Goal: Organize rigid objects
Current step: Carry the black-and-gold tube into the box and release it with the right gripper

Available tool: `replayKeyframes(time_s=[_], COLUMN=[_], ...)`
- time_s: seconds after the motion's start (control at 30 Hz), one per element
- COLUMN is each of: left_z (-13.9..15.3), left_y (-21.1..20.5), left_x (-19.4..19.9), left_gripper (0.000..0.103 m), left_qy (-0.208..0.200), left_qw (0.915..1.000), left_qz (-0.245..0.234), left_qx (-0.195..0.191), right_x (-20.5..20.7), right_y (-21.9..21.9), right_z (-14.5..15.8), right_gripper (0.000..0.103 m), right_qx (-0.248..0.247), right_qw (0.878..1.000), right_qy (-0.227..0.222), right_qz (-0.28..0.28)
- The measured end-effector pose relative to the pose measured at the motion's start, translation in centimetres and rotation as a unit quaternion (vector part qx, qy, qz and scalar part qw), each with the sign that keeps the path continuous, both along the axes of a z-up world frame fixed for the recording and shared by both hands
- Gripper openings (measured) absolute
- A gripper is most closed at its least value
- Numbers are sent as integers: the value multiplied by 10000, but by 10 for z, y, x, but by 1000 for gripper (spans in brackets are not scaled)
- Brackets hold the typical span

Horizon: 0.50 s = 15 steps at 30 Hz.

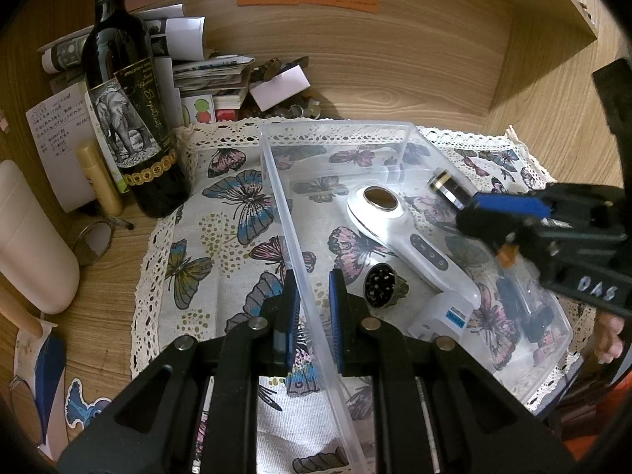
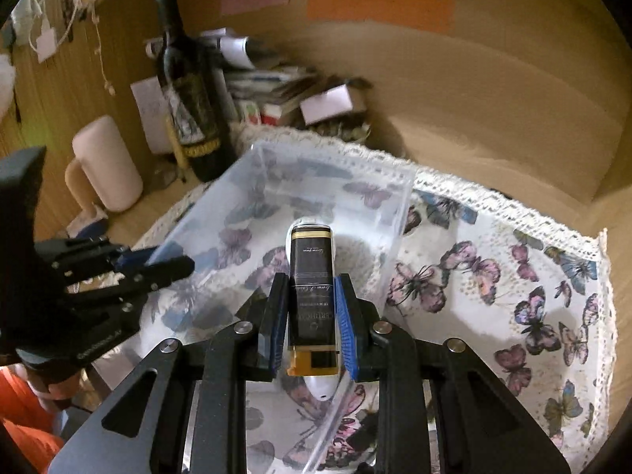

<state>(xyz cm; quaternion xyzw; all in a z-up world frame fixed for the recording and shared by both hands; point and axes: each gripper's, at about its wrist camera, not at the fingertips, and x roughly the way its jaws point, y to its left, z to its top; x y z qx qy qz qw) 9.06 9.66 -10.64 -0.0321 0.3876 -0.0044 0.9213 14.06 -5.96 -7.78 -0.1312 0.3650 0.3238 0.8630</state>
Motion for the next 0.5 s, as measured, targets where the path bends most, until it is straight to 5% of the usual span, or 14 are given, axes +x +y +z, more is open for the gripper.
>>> replayKeyframes(time_s=[0.5], left_z=[1], left_y=[0], left_x=[-3], left_gripper=[13], left_qy=[-39], left_qw=[10000], left_qz=[-21], left_qx=[5], right_x=[0], right_y=[11], right_z=[-10], right_gripper=[22], right_qx=[-134], right_qw=[9996], right_qy=[207], right_qz=[155])
